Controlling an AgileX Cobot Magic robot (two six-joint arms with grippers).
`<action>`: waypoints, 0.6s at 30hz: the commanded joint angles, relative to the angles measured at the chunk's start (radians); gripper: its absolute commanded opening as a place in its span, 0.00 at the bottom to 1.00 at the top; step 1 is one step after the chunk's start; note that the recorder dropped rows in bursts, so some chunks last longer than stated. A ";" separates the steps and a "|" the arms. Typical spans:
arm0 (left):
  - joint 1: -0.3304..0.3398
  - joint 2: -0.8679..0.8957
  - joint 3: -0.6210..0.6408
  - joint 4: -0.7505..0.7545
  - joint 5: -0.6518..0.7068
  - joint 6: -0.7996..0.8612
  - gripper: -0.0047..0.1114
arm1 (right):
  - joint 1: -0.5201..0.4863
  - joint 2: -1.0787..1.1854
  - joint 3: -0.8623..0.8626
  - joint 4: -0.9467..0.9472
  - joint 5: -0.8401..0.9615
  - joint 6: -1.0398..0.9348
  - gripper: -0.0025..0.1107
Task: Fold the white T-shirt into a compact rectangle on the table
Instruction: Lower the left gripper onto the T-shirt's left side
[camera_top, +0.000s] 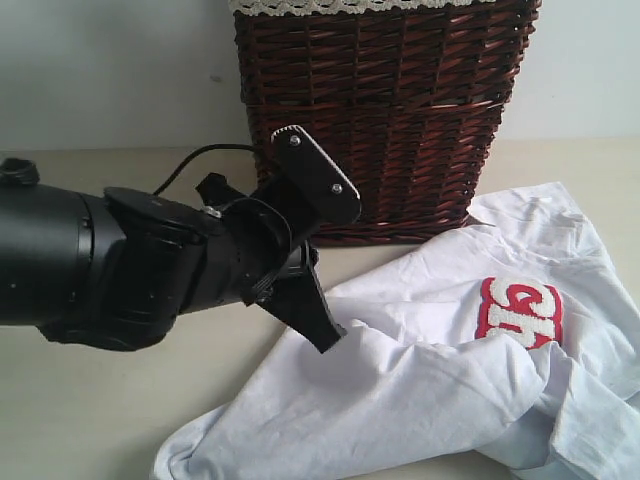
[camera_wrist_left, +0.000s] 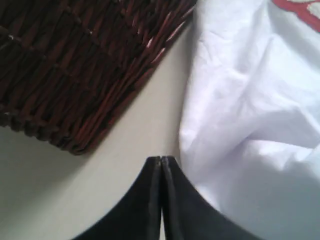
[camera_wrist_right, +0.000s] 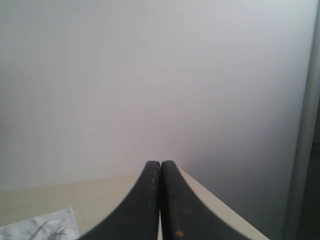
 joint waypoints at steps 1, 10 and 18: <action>-0.062 -0.026 0.002 -0.004 -0.352 -0.296 0.04 | 0.002 0.002 0.004 -0.007 -0.001 -0.003 0.02; -0.147 -0.109 0.102 -0.004 -0.488 -0.529 0.04 | 0.002 0.002 0.004 -0.007 -0.001 -0.003 0.02; -0.149 -0.109 0.246 -0.004 -0.220 -1.135 0.04 | 0.002 0.002 0.004 -0.007 -0.001 -0.003 0.02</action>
